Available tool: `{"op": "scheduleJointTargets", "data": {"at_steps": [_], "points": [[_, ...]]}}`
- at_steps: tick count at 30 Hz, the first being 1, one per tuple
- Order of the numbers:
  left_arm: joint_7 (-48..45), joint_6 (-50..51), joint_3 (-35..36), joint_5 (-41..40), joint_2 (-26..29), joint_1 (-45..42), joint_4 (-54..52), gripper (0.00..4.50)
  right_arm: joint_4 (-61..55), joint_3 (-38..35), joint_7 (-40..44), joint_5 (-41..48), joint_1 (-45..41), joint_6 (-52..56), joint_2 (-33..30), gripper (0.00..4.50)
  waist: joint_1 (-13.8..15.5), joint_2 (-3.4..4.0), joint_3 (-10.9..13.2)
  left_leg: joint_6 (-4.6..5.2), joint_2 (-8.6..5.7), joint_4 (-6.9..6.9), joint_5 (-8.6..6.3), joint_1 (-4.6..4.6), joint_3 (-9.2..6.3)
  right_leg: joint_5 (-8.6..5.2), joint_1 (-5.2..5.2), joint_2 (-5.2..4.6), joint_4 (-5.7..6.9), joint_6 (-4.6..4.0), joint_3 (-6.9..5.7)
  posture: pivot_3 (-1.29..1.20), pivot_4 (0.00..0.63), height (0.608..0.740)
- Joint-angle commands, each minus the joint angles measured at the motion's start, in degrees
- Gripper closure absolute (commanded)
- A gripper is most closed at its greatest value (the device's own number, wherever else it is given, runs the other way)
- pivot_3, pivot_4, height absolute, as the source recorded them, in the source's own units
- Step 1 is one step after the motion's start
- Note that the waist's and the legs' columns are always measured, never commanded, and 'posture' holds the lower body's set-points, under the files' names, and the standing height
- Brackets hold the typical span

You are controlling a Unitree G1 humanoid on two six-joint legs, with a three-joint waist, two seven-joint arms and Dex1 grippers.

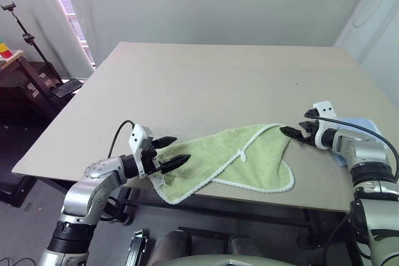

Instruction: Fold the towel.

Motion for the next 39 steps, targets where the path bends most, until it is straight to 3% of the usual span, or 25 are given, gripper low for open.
{"op": "scheduleJointTargets", "data": {"at_steps": [1, 6, 10, 19, 28, 39], "points": [[0.0, -2.5, 0.1, 1.4, -0.1, -1.2, 0.5, 0.0, 0.1, 1.7, 1.3, -1.7, -2.8, -2.1, 1.0, 0.03, 0.0, 0.0, 0.0, 0.0, 0.0, 0.0, 0.0, 0.0, 0.0, 0.01, 0.0, 0.0, 0.0, 0.01, 0.0, 0.0, 0.0, 0.74], [0.2, -2.8, 1.0, 1.4, 0.2, -1.8, 0.2, 0.0, 0.1, 4.7, 2.7, -4.3, -3.2, -3.5, 2.0, 0.03, 0.1, 0.0, 0.0, 0.0, 0.0, -0.01, 0.0, 0.0, 0.0, 0.01, -0.08, 0.0, 0.0, 0.03, 0.01, 0.0, 0.0, 0.74], [0.2, -3.4, 1.1, 2.0, 0.7, -2.0, 0.6, 0.0, -0.4, 5.9, 2.9, -5.6, -3.0, -3.5, 2.7, 1.22, 0.0, -0.03, 0.0, 0.0, 0.0, 0.0, 0.0, 0.01, 0.0, 0.02, -0.09, 0.0, 0.0, 0.03, 0.01, 0.0, 0.0, 0.74], [0.1, -3.7, 1.9, 2.5, 1.4, -2.3, 1.5, 0.0, 0.1, 5.8, 1.3, -7.0, -2.4, -4.7, 1.7, 4.46, 0.3, -0.15, -0.1, 0.0, 0.01, 0.08, -0.01, 0.06, -0.01, -0.04, -0.01, 0.01, 0.0, -0.08, 0.01, 0.0, 0.0, 0.74], [-0.8, -1.3, 4.2, 0.1, 3.8, -0.4, -2.2, 0.0, -5.1, 1.2, -3.4, -4.2, -3.7, -4.3, 2.0, 4.46, 0.3, -0.15, -0.1, 0.01, 0.0, -0.01, -0.01, 0.02, 0.0, -0.02, -0.12, 0.0, -0.04, -0.05, 0.07, 0.0, 0.0, 0.74], [-3.8, 1.4, 1.0, -1.3, 9.1, 1.5, -14.7, 0.0, -7.3, -3.2, -14.9, -2.5, -11.8, -3.6, 5.5, 4.46, 0.3, -0.11, -0.1, 0.03, 0.0, -0.06, -0.02, 0.0, 0.03, -0.02, -0.12, 0.0, -0.11, -0.07, 0.1, 0.0, 0.0, 0.74]]}}
